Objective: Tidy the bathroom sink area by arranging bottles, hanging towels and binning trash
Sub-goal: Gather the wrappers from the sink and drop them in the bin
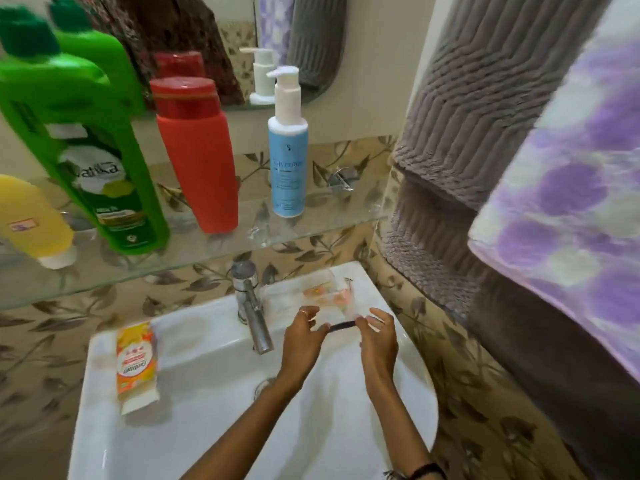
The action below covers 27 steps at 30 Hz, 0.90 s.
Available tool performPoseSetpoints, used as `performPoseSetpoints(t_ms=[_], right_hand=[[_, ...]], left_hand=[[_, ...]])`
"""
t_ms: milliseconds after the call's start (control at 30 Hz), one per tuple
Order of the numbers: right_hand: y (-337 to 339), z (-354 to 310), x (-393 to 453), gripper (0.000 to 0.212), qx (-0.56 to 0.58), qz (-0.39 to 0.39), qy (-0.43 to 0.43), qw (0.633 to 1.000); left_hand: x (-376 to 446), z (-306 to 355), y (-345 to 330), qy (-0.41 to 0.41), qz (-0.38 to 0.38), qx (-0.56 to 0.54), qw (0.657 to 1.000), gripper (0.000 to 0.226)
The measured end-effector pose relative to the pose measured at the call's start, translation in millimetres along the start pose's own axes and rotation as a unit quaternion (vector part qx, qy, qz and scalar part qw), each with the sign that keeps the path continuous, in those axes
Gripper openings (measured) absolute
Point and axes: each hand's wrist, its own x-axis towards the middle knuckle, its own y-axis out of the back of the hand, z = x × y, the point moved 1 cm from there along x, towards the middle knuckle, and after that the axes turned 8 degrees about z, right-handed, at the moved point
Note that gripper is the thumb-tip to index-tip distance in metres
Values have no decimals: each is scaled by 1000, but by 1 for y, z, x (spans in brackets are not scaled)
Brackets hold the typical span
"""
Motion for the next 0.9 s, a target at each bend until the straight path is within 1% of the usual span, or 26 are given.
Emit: performPoseSetpoints(t_ms=[67, 133, 233, 300, 367, 433, 467, 533, 600, 700, 833, 900], right_hand=[[-7, 8, 22, 27, -30, 7, -23, 999], [-13, 15, 38, 28, -48, 12, -37, 998], [-21, 16, 51, 27, -63, 7, -1, 998], [-28, 11, 55, 24, -70, -15, 33, 997], [-38, 4, 60, 23, -80, -37, 58, 994], [-48, -2, 66, 24, -82, -51, 48, 994], [-53, -3, 68, 25, -78, -56, 34, 995], [-59, -4, 71, 23, -66, -69, 11, 995], [-63, -4, 72, 18, -47, -81, -8, 996], [-60, -6, 69, 15, 0, -92, -43, 995], [-40, -6, 61, 14, 23, -99, -17, 995], [-24, -9, 57, 10, 30, -87, -10, 996]], left_hand=[[10, -14, -14, 71, 12, -34, 997, 41], [19, -25, -25, 124, 28, -70, 989, 40], [27, -34, -35, 174, 63, -136, 973, 27], [34, -37, -36, 228, 97, -211, 946, 25], [43, -39, -34, 283, 136, -281, 907, 30], [50, -43, -32, 319, 173, -326, 873, 32], [52, -45, -30, 326, 190, -341, 861, 32], [57, -46, -27, 321, 216, -352, 852, 29], [60, -45, -23, 308, 228, -351, 854, 24], [60, -41, -18, 292, 227, -344, 863, 18], [45, -32, -19, 288, 215, -352, 864, 18], [34, -25, -21, 291, 205, -360, 862, 18]])
